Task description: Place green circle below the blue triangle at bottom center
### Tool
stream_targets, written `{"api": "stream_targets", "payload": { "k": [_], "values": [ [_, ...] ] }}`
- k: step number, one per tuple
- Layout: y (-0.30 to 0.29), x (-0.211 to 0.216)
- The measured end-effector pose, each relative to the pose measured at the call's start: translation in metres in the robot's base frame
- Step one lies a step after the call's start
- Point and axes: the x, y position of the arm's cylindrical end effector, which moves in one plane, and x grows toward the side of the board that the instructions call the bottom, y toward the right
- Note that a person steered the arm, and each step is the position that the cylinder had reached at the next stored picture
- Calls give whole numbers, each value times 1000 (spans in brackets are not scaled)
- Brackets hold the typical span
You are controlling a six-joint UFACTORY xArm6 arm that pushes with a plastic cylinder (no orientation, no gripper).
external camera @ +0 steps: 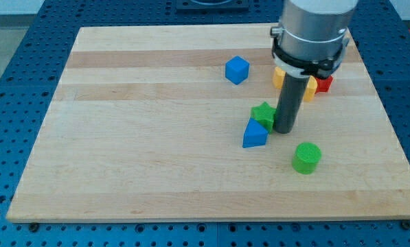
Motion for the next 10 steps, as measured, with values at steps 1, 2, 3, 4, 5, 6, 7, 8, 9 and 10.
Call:
{"api": "stream_targets", "payload": {
  "k": [1,2,3,4,5,6,7,8,9,10],
  "values": [
    [0,0],
    [50,0],
    [93,8],
    [93,57],
    [74,82],
    [71,82],
    [71,76],
    [67,70],
    [51,70],
    [56,70]
  ]
}}
